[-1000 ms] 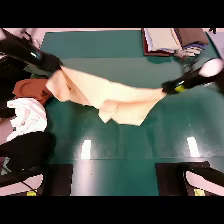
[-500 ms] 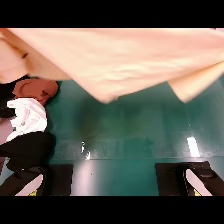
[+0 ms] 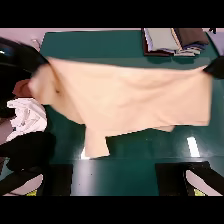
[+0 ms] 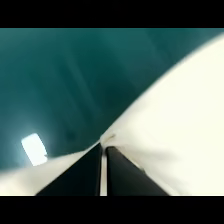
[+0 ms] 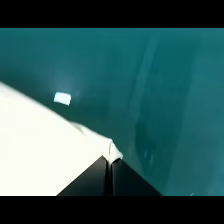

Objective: Fold the shirts.

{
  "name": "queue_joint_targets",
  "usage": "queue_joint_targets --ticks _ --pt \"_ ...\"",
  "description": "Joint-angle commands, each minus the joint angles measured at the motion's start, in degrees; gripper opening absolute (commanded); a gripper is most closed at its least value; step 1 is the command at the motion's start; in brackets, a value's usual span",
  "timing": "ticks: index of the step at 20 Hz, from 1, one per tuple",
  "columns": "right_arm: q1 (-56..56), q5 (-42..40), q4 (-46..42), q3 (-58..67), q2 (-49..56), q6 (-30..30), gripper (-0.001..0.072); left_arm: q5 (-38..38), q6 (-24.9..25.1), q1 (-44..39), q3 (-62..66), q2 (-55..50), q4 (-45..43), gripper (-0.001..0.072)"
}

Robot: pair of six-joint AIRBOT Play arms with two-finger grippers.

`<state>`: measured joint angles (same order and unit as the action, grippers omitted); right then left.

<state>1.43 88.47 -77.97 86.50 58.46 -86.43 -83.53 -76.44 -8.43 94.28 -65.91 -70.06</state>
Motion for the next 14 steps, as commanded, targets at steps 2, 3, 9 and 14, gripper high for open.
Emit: queue_joint_targets --ticks 2,3,9,14 --pt "-3.0 -8.1 -0.2 -10.5 11.6 -0.3 0.0017 6.2 4.5 0.0 -8.8 -14.4 1.4 0.0026" --pt "-2.6 -9.9 0.0 -10.4 14.1 -0.3 0.0018 9.5 4.5 0.0 -8.6 -17.0 1.3 0.0027" --pt "2.6 -6.0 0.5 -0.4 21.4 -0.4 0.0448 10.4 -4.3 1.6 -1.9 -18.5 -7.1 0.0590" --pt "4.1 -6.5 2.0 -11.0 10.4 1.7 0.0426 7.0 -6.5 5.9 -15.2 -9.0 -2.7 0.0590"
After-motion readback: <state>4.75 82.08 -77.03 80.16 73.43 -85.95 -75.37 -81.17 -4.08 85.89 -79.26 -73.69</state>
